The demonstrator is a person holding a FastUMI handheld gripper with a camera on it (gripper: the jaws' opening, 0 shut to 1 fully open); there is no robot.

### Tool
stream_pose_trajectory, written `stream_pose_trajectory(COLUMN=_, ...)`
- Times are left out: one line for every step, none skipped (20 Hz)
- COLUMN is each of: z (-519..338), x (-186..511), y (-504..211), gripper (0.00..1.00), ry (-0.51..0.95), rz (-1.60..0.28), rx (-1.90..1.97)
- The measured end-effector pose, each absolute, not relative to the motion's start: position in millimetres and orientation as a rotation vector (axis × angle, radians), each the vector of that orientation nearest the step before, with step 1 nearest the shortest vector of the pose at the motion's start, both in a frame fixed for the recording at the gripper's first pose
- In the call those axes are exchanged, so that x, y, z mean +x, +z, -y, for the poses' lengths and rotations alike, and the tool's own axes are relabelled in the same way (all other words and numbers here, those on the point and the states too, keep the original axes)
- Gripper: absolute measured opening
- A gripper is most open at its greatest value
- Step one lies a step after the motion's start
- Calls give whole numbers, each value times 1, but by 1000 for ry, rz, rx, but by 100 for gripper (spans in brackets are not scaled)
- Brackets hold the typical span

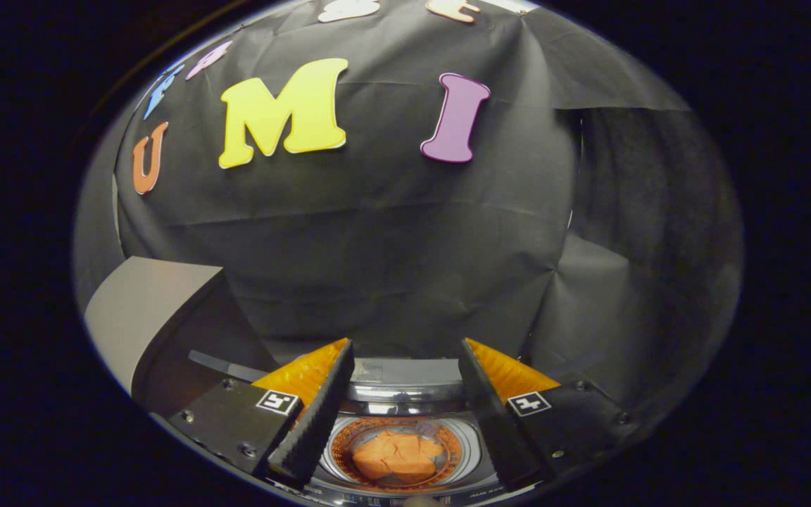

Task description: Put the clothes into the washing machine and then close the washing machine lid.

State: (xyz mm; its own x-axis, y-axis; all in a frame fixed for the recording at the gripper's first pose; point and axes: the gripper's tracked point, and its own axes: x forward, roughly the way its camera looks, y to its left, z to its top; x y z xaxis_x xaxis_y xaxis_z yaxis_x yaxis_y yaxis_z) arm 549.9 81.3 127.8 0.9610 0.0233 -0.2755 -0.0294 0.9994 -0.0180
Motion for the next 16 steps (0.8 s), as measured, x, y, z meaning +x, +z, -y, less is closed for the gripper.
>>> stream_pose_trajectory(z=-81, x=544, y=123, gripper=93, ry=26, rz=-275, rx=-28)
stream_pose_trajectory(z=-80, x=534, y=118, gripper=93, ry=23, rz=-274, rx=-37)
stream_pose_trajectory(z=-79, x=526, y=112, gripper=93, ry=19, rz=-276, rx=-45)
stream_pose_trajectory(z=-79, x=519, y=106, gripper=93, ry=18, rz=-283, rx=-54)
stream_pose_trajectory(z=-78, x=511, y=98, gripper=93, ry=17, rz=-291, rx=-58)
stream_pose_trajectory(z=-77, x=503, y=87, gripper=93, ry=17, rz=-314, rx=-65)
stream_pose_trajectory(z=-78, x=498, y=79, gripper=93, ry=21, rz=-334, rx=-66)
stream_pose_trajectory(z=-77, x=493, y=69, gripper=95, ry=17, rz=-345, rx=-66)
stream_pose_trajectory(z=-76, x=488, y=62, gripper=95, ry=13, rz=-355, rx=-67)
stream_pose_trajectory(z=-76, x=483, y=57, gripper=96, ry=9, rz=-364, rx=-65)
stream_pose_trajectory(z=-75, x=477, y=54, gripper=96, ry=3, rz=-369, rx=-61)
stream_pose_trajectory(z=-74, x=471, y=51, gripper=97, ry=-2, rz=-373, rx=-58)
stream_pose_trajectory(z=-73, x=466, y=51, gripper=97, ry=-8, rz=-373, rx=-54)
stream_pose_trajectory(z=-71, x=461, y=51, gripper=97, ry=-14, rz=-373, rx=-51)
stream_pose_trajectory(z=-72, x=455, y=52, gripper=96, ry=-17, rz=-366, rx=-44)
stream_pose_trajectory(z=-73, x=449, y=54, gripper=96, ry=-19, rz=-363, rx=-41)
